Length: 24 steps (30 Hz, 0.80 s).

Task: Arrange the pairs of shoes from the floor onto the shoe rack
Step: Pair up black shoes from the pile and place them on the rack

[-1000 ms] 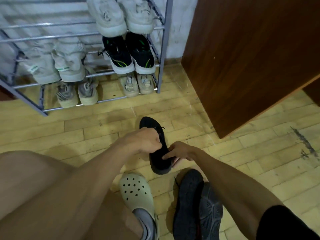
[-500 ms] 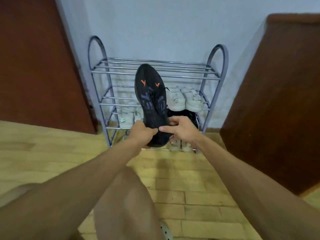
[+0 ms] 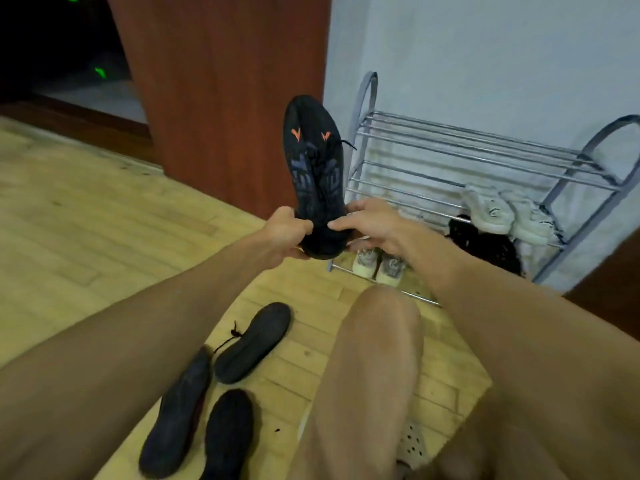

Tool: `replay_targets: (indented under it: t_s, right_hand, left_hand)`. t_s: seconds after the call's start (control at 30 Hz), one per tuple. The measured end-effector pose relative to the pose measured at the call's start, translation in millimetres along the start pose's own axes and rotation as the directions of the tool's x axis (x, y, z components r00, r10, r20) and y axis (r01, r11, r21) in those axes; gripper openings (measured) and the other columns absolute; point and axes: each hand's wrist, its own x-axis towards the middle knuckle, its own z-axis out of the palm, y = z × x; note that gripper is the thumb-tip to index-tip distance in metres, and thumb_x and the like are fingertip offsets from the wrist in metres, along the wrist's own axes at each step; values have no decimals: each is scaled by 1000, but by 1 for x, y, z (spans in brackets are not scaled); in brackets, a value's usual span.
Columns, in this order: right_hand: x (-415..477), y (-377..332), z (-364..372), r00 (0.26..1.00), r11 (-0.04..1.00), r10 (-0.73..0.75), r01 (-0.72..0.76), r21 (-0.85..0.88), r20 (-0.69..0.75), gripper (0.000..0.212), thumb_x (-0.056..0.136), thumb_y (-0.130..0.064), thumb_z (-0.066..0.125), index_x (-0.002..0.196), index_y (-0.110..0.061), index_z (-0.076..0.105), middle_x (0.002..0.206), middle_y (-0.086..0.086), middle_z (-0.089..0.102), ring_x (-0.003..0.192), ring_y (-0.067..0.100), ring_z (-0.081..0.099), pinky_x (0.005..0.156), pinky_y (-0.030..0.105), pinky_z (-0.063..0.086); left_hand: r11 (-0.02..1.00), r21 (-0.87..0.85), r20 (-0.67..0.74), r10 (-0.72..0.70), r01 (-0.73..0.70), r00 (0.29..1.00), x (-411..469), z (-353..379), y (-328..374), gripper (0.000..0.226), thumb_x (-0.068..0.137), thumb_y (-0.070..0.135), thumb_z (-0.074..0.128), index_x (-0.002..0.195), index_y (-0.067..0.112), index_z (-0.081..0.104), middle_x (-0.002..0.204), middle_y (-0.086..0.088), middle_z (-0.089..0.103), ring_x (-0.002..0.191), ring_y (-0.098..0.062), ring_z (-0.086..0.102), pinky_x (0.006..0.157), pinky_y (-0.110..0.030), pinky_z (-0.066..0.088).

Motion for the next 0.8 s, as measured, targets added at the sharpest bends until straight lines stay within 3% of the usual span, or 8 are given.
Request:
replay_targets:
  t_s: [0.17,0.3,0.4,0.5,0.57,0.63,0.7,0.8]
  right_hand:
    - [20,26,86,989,989,149,-149,15,-11,49,79,-10,73,125,-4,58,119,14,65,103,32,65,68,36,58]
    - [25,59,146,953,952,303,-303,46,5,27,79,-3,71,103,2,60,110,17,64,95,36,66,54,35,55]
    - [28,82,186,918,918,393,-395,31,53,34,81,-1,70,112,5,58,110,18,63,98,39,65,62,41,57]
    - [27,106,219,878,882,464,-471,35,119,42,83,2,67,123,5,55,122,22,62,108,40,63,73,44,57]
    - [22,126,234,849,855,507,-517,37,147,42,83,6,65,124,5,54,124,22,60,111,40,62,72,45,55]
    - [18,147,241,823,834,543,-552,11,167,41,83,6,66,122,3,55,123,21,61,108,38,62,66,41,56]
    - [19,168,244,806,822,566,-569,-40,175,39,81,3,68,118,0,59,121,20,62,100,35,64,57,36,56]
    - [24,189,243,791,805,594,-585,-99,148,42,77,1,72,117,0,61,120,19,64,101,36,65,61,38,58]
  left_hand:
    - [989,-89,-16,-123,121,992,-7,-45,-77,32,94,0,43,124,5,53,118,-15,60,108,-34,60,89,-49,53]
    - [966,-154,-48,-218,208,975,-19,-65,-145,31,96,14,51,126,8,54,115,-9,64,100,-23,62,75,-33,56]
    - [936,-185,-64,-315,299,947,-30,-81,-200,39,94,34,54,125,11,57,116,-8,66,94,-19,62,85,-34,54]
    - [888,-199,-78,-436,414,897,-47,-90,-249,39,93,46,52,111,13,60,98,-6,65,90,-18,61,83,-34,49]
    - [850,-189,-82,-513,492,855,-58,-91,-285,44,92,49,52,117,14,60,95,-1,61,89,-18,60,81,-32,48]
    - [808,-182,-91,-581,560,809,-67,-91,-317,52,90,49,53,125,11,58,103,-4,59,94,-21,59,89,-36,49]
    - [766,-136,-123,-642,628,756,-75,-90,-344,49,92,40,54,126,5,57,103,-9,58,93,-24,58,91,-40,47]
    - [679,163,-162,-698,716,698,-86,-84,-375,38,92,23,56,120,-2,59,100,-12,56,94,-26,54,81,-35,42]
